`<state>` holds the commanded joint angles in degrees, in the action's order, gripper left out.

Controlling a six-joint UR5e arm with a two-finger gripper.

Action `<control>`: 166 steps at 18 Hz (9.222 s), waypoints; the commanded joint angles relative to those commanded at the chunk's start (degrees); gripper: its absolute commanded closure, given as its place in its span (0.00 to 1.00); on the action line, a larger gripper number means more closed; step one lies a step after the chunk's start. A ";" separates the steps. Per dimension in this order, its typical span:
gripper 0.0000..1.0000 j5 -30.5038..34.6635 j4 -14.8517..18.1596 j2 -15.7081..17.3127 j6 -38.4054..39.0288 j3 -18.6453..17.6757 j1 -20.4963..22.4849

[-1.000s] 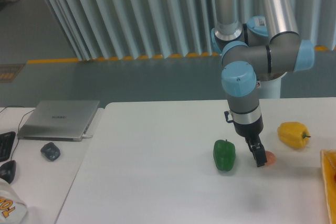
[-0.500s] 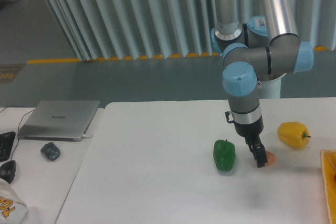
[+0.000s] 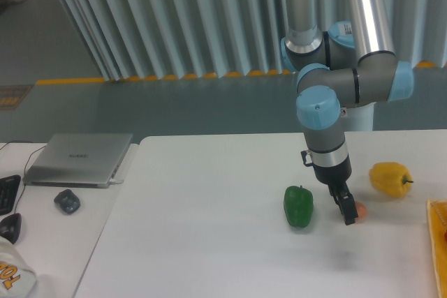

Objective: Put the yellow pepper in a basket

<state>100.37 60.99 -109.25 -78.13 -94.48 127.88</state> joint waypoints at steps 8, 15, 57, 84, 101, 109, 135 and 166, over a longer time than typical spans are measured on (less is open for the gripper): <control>0.00 0.26 3.08 1.84 -20.81 -1.40 2.55; 0.00 6.31 7.12 5.36 -35.84 -4.30 3.61; 0.00 18.63 2.73 3.87 -50.81 -11.25 4.75; 0.41 24.08 2.38 2.02 -43.87 -11.42 1.85; 0.47 18.04 7.74 3.08 -43.07 -3.00 2.29; 0.51 4.31 9.93 5.10 -39.91 2.10 7.47; 0.51 2.28 -4.82 -2.81 -24.09 10.99 19.60; 0.00 -10.97 -7.29 -2.81 -21.36 8.53 24.62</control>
<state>89.40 53.70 -112.06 -99.49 -85.96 152.50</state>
